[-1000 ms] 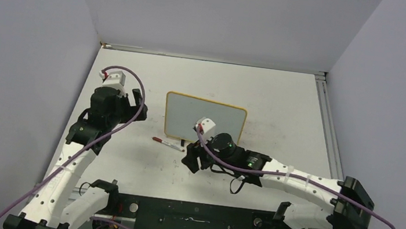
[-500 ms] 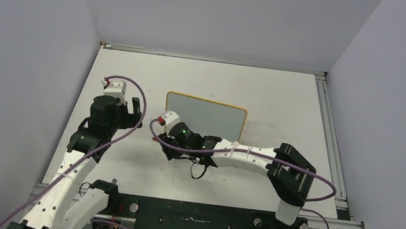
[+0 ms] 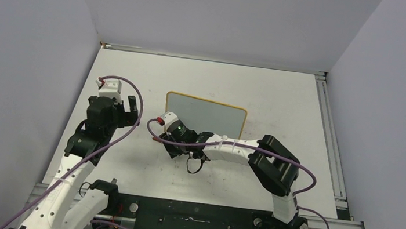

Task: Write a sentence on the whiteboard
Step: Open the whiteboard marker at the center of the board.

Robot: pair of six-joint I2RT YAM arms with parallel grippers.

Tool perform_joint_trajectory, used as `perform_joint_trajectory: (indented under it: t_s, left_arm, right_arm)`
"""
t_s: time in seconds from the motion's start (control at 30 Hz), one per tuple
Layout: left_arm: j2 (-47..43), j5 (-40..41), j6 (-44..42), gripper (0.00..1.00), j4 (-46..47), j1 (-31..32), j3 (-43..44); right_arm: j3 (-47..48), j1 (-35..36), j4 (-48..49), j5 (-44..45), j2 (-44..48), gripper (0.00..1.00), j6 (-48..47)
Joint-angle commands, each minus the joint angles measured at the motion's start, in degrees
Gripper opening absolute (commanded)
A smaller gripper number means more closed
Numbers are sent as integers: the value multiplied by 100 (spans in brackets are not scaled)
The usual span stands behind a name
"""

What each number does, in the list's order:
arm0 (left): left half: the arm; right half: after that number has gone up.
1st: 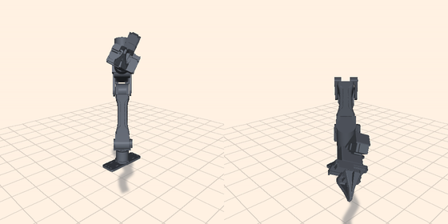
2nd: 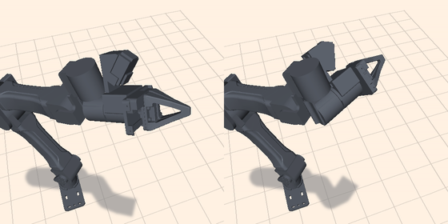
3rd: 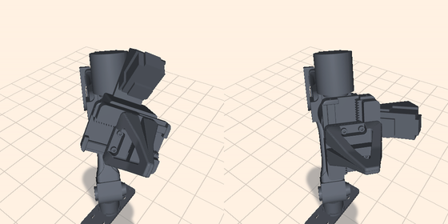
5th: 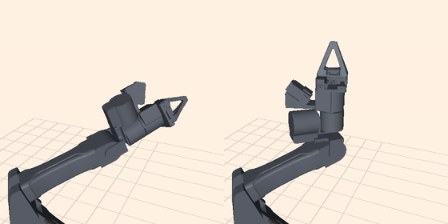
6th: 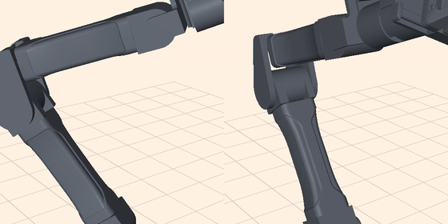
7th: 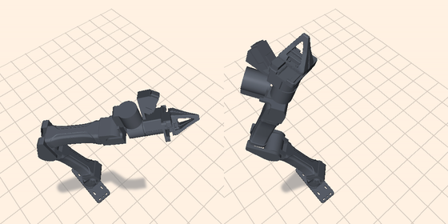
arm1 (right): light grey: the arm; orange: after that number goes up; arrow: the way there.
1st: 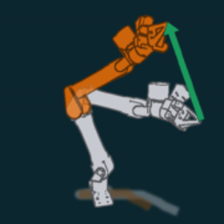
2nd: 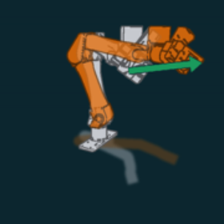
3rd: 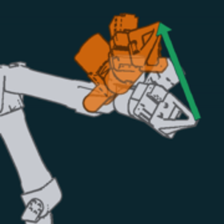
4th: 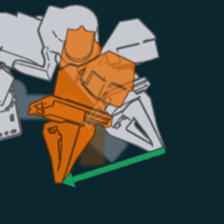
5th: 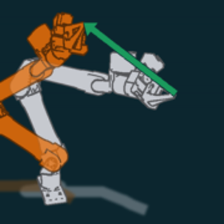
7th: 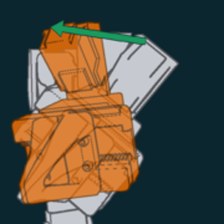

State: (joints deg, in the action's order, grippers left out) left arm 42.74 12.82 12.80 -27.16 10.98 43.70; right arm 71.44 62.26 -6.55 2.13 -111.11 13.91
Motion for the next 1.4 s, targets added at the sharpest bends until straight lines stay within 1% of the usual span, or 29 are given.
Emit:
perform_joint_trajectory:
  t_s: [0.0, 0.2, 0.37, 0.43, 0.57, 0.6, 0.73, 0.8, 0.9, 1.0, 1.07, 1.13, 1.23, 1.37]
  left_arm:
    - [-148, 124, -41, 91, 271, -35, -2]
    - [-337, 106, -40, 91, 326, -35, -59]
    - [-395, 107, -49, 91, 330, -35, -66]
    - [-426, 102, -49, 91, 342, -35, -71]
    - [-554, 104, -67, 91, 378, -26, -98]
    - [-587, 123, -67, 91, 378, -27, -105]
    - [-741, 220, -41, 92, 360, 28, -141]
    - [-802, 278, -89, 92, 362, 207, -155]
    - [-908, 326, -212, 92, 396, 497, -207]
    - [-1064, 118, -444, 91, 491, 879, -291]
    - [-1198, 23, -596, 91, 566, 1192, -362]
    - [-1299, -87, -712, 91, 595, 1473, -416]
    - [-1389, -746, -843, 91, 685, 1881, -541]
    - [-1433, -1520, -1136, 89, 733, 2650, -649]
  right_arm:
    - [265, -37, 181, 49, -142, 44, -65]
    - [266, -65, 222, 21, -279, 43, -82]
    - [219, -80, 206, -77, -343, 35, -68]
    - [154, -82, 205, -104, -316, 29, -69]
    - [-23, -87, 273, -374, -207, 9, 4]
    - [-67, -83, 287, -468, -141, 6, 21]
    - [-237, -65, 2, -904, 295, 5, 57]
    - [-329, -62, -291, -1164, 641, 5, 74]
    - [-589, -56, -672, -1499, 1417, 5, 149]
    - [-846, -103, -1162, -1682, 2122, 5, 278]
    - [-980, -249, -1585, -1851, 2495, 5, 350]
    - [-1096, -531, -1937, -2338, 2824, 5, 320]
    - [-1186, -1059, -2401, -3124, 3211, 5, 94]
    - [-1061, -1181, -3028, -3676, 3496, 5, -45]
